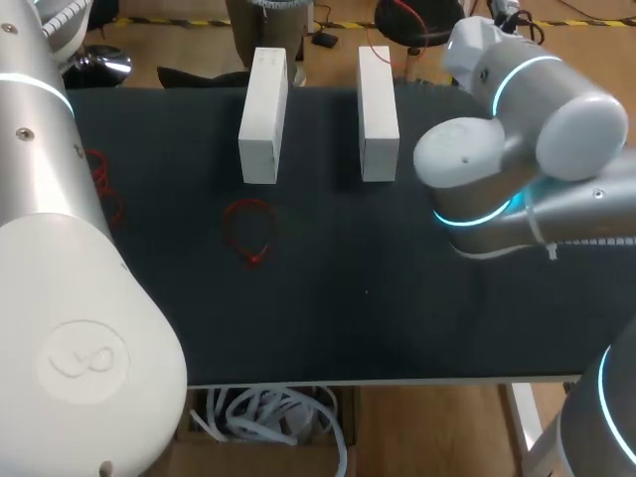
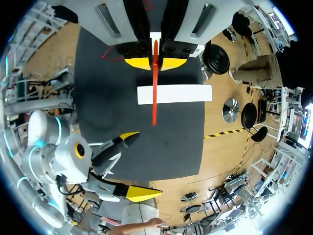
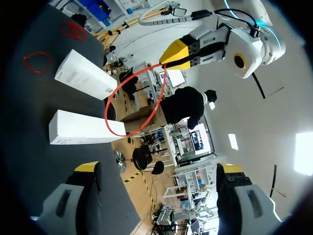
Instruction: Grab the tape and strap the tape.
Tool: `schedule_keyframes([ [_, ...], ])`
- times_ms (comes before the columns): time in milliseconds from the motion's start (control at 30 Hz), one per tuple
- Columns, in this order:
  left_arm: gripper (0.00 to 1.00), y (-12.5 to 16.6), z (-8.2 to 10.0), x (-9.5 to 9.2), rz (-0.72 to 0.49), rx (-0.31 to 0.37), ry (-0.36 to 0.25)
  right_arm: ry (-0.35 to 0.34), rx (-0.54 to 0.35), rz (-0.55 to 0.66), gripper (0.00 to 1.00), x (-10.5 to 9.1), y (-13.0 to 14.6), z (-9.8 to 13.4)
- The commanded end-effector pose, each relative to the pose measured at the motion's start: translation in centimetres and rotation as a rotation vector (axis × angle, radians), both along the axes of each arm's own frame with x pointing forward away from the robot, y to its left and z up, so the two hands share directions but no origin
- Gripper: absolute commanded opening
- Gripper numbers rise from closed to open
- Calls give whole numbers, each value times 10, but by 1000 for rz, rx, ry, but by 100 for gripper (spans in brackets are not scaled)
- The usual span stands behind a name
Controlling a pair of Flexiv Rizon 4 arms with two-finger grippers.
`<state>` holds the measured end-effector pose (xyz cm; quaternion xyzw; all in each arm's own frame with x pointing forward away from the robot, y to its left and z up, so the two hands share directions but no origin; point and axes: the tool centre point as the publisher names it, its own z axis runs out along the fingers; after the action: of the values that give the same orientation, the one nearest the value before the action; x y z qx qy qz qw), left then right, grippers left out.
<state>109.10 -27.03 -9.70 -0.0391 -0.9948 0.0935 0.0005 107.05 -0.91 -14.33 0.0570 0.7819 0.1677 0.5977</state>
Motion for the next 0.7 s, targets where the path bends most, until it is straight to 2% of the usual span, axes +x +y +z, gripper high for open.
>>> schedule_keyframes([
  [33, 0, -1, 2, 1, 1, 7, 4, 49, -4, 31, 100, -1, -4, 4],
  [100, 0, 0, 3, 1, -17, 5, 3, 49, -4, 31, 100, -1, -4, 4],
  [200, 0, 7, 8, 2, -2, 61, -9, 49, -4, 31, 100, -1, -4, 4],
  [333, 0, 41, 13, 7, 85, 105, -21, 49, -4, 31, 100, -1, -4, 4],
  [433, 0, 85, 19, 7, 198, 178, -29, 49, -4, 31, 100, -1, -4, 4],
  [567, 0, 161, 21, -1, 375, 258, 2, 49, -4, 31, 100, -1, -4, 4],
  [633, 0, 196, 18, -7, 447, 276, 32, 49, -4, 31, 100, -1, -4, 4],
  [700, 0, 230, 17, -15, 543, 237, 49, 49, -4, 31, 100, -1, -4, 4],
])
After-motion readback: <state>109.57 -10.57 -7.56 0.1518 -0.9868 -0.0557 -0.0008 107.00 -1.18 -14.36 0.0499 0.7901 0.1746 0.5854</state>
